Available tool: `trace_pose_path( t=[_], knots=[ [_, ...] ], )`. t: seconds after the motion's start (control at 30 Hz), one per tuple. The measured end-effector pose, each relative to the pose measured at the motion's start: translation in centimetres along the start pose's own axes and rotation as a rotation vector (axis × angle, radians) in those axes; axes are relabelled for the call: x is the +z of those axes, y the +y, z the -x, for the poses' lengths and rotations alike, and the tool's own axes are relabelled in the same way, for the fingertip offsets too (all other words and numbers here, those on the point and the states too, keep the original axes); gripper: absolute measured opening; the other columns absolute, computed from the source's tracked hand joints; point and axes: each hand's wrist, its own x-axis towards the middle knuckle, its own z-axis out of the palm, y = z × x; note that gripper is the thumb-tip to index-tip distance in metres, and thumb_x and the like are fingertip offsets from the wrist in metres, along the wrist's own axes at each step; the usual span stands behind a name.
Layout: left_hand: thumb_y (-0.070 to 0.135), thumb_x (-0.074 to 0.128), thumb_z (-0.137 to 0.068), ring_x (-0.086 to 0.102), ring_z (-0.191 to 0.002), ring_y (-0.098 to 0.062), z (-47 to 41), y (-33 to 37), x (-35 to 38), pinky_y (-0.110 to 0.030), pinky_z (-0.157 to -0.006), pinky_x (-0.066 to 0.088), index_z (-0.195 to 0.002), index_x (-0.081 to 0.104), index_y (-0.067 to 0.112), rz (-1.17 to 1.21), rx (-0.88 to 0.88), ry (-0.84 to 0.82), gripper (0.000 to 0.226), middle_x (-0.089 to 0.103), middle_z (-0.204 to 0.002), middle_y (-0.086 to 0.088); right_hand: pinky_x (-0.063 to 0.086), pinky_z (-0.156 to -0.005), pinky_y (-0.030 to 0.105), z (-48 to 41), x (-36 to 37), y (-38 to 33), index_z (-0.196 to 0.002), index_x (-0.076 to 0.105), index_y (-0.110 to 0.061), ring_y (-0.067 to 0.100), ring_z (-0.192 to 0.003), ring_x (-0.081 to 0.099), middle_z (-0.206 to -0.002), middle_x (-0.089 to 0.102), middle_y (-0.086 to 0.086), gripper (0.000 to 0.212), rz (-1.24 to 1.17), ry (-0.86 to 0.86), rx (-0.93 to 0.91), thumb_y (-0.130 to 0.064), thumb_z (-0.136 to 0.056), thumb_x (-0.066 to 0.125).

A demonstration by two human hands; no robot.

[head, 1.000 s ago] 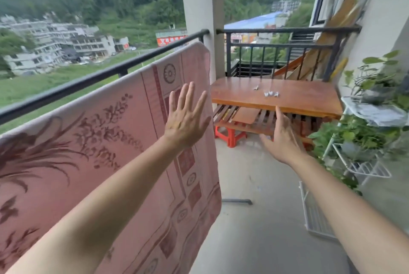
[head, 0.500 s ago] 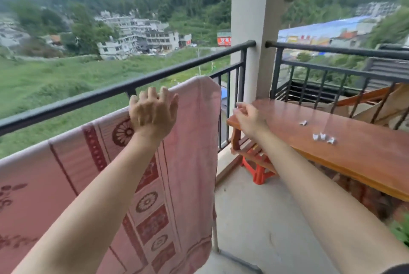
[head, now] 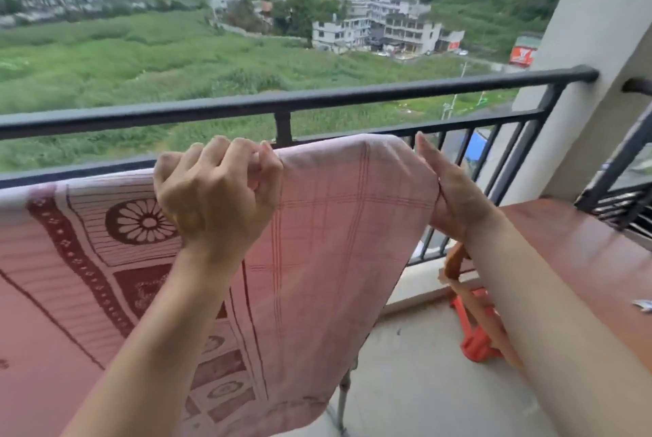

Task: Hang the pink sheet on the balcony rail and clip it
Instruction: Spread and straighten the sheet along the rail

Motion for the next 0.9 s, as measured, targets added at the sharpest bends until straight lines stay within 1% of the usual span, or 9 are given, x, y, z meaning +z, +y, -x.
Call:
trace_pose_path(
  t=[0.13, 0.27, 0.4, 0.47, 0.53, 0.57, 0.67, 0.77, 0.9],
  knots=[
    [0.035, 0.039, -0.096, 0.053, -0.062, -0.019, 0.5, 1.2, 0.1, -0.038, -0.075, 0.034, -0.070, 0.063, 0.020, -0.088, -0.077, -0.014, 0.038, 0.065, -0.068, 0.000, 0.051, -0.099, 0.036, -1.7, -1.5, -1.6, -0.121, 0.068, -0.007, 0.019, -0.104, 0.068, -0.112, 0.072, 0.009, 0.043, -0.009, -0.199, 0.042, -0.041, -0.098, 0.057],
    [0.040, 0.034, -0.102, 0.053, -0.072, -0.016, 0.4, 4.6, 0.2, -0.042, -0.092, 0.031, -0.074, 0.062, 0.020, -0.110, -0.188, -0.116, 0.044, 0.069, -0.080, 0.001, 0.058, -0.075, 0.027, -3.3, -1.6, -3.2, -0.114, 0.060, -0.012, 0.014, -0.084, 0.069, -0.099, 0.071, 0.006, 0.030, -0.083, -0.366, 0.109, -0.029, -0.092, 0.069],
    [0.041, 0.037, -0.102, 0.058, -0.081, -0.013, -0.4, 9.6, 1.0, -0.041, -0.100, 0.026, -0.081, 0.067, 0.024, -0.103, -0.217, -0.233, 0.040, 0.069, -0.084, 0.006, 0.058, -0.061, 0.021, -4.1, -2.8, -4.3, -0.127, 0.059, -0.008, 0.010, -0.079, 0.071, -0.100, 0.074, 0.005, 0.054, -0.151, -0.416, 0.349, -0.015, -0.077, 0.077],
    [0.041, 0.036, -0.101, 0.058, -0.083, -0.019, -0.5, 10.6, 1.3, -0.043, -0.102, 0.024, -0.082, 0.068, 0.021, -0.156, -0.239, -0.266, 0.043, 0.068, -0.083, 0.003, 0.055, -0.059, 0.016, -4.1, -3.7, -4.7, -0.113, 0.073, -0.010, 0.005, -0.068, 0.065, -0.090, 0.072, 0.000, 0.040, -0.030, -0.553, 0.459, -0.021, -0.074, 0.080],
    [0.042, 0.033, -0.101, 0.057, -0.082, -0.021, -0.6, 10.9, 1.2, -0.047, -0.105, 0.025, -0.081, 0.067, 0.019, -0.176, -0.283, -0.299, 0.045, 0.064, -0.079, 0.004, 0.046, -0.047, 0.011, -3.9, -4.2, -4.9, -0.095, 0.079, -0.013, 0.000, -0.052, 0.050, -0.075, 0.064, -0.005, 0.025, 0.000, -0.647, 0.536, -0.022, -0.071, 0.082],
    [0.042, 0.032, -0.101, 0.057, -0.082, -0.021, -0.8, 11.0, 1.0, -0.048, -0.106, 0.026, -0.080, 0.065, 0.019, -0.182, -0.319, -0.320, 0.045, 0.061, -0.078, 0.005, 0.041, -0.042, 0.010, -3.8, -4.2, -5.0, -0.099, 0.077, -0.012, -0.001, -0.048, 0.045, -0.072, 0.062, -0.006, 0.026, -0.018, -0.664, 0.547, -0.018, -0.073, 0.080],
    [0.043, 0.033, -0.099, 0.052, -0.082, -0.015, -1.2, 11.4, 0.6, -0.049, -0.105, 0.027, -0.074, 0.061, 0.023, -0.181, -0.395, -0.354, 0.043, 0.055, -0.075, 0.010, 0.039, -0.042, 0.014, -4.7, -3.1, -6.0, -0.129, 0.061, -0.016, 0.001, -0.049, 0.046, -0.077, 0.067, -0.002, 0.054, -0.045, -0.547, 0.391, -0.004, -0.078, 0.074],
    [0.043, 0.035, -0.097, 0.045, -0.082, -0.009, -1.5, 11.9, 0.5, -0.046, -0.103, 0.028, -0.068, 0.055, 0.027, -0.157, -0.431, -0.358, 0.039, 0.053, -0.071, 0.012, 0.039, -0.045, 0.016, -5.5, -1.3, -7.1, -0.116, 0.066, -0.022, 0.004, -0.051, 0.051, -0.082, 0.073, 0.000, 0.044, -0.091, -0.354, 0.154, 0.003, -0.080, 0.072],
    [0.042, 0.040, -0.095, 0.054, -0.080, -0.019, -2.5, 11.7, 0.2, -0.040, -0.100, 0.027, -0.057, 0.048, 0.027, -0.116, -0.484, -0.396, 0.041, 0.051, -0.059, 0.009, 0.038, -0.051, 0.020, -5.7, -2.1, -5.9, -0.117, 0.061, -0.017, 0.008, -0.054, 0.044, -0.076, 0.061, 0.000, 0.037, -0.280, -0.174, 0.141, 0.002, -0.085, 0.059]
  ],
)
